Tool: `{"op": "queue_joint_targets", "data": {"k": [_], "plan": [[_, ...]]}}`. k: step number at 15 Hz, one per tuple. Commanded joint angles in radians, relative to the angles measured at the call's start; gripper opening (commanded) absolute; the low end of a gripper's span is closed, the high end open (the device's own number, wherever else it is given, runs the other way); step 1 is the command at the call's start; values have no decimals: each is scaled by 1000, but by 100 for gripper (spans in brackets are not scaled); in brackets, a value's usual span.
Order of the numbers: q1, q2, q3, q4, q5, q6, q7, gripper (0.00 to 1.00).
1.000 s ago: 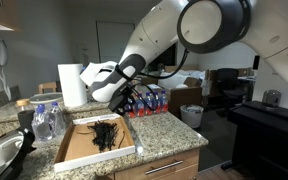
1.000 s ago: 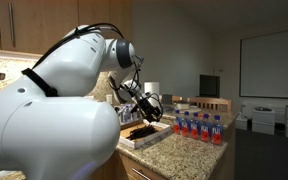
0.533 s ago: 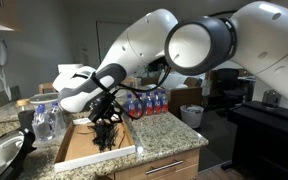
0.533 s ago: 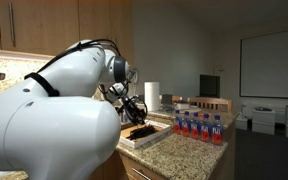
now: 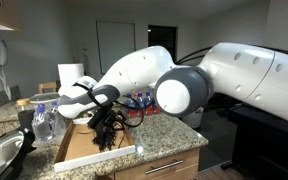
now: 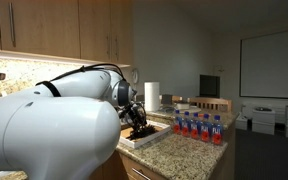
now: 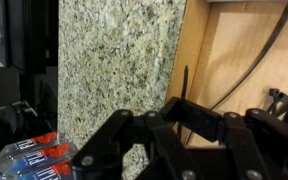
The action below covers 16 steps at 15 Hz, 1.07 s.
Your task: Pick up the black objects from the counter and put them on the box cover
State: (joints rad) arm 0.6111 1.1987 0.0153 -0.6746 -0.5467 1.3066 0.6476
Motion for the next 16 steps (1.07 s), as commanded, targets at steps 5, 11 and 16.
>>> {"op": "queue_joint_targets", "data": {"k": [5, 11, 16], "plan": [[17, 143, -56, 292, 181, -68, -172, 5], [8, 99, -31, 234, 201, -5, -185, 43], [17, 70, -32, 261, 189, 73, -209, 76]]}}
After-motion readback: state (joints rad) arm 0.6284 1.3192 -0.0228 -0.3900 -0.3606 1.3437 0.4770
